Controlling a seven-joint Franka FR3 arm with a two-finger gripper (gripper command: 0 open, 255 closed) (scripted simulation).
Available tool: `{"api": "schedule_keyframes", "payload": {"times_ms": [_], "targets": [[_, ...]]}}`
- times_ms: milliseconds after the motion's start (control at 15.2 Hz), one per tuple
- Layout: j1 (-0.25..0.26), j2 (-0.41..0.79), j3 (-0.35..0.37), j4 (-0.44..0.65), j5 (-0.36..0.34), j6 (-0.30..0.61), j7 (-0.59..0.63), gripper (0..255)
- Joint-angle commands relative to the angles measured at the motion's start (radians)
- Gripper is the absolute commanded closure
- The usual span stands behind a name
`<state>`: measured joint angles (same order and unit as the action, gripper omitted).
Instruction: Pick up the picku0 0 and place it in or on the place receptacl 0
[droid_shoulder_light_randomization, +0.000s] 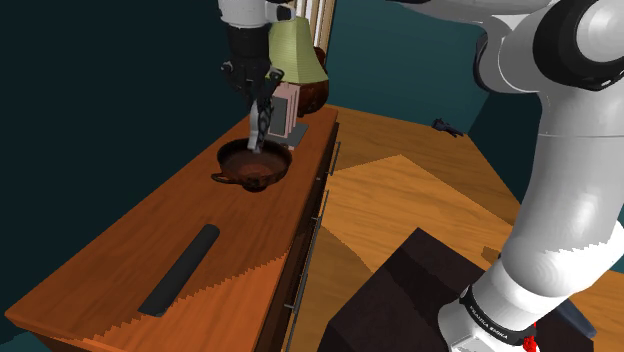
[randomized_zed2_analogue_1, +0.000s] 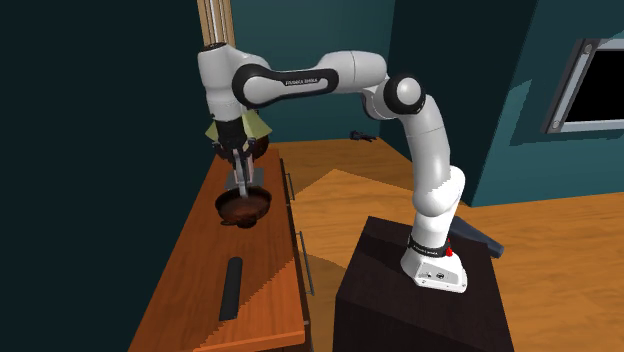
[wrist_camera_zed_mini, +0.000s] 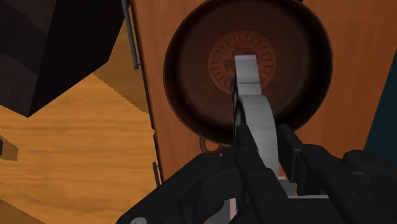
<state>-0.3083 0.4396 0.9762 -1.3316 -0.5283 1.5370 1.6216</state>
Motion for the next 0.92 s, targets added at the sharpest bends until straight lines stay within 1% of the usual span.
{"api": "schedule_keyframes", "payload": {"times_ms": [0,660,858], "targets": [[-0.007,0.001,0.000,-0.025,-0.001,0.024,0.005,255],[-0.050,-0.002,-0.001,-0.171,-0.005,0.156,0.037,255],[-0.051,-0.001,-0.002,-0.177,-0.006,0.162,0.038,255]]}}
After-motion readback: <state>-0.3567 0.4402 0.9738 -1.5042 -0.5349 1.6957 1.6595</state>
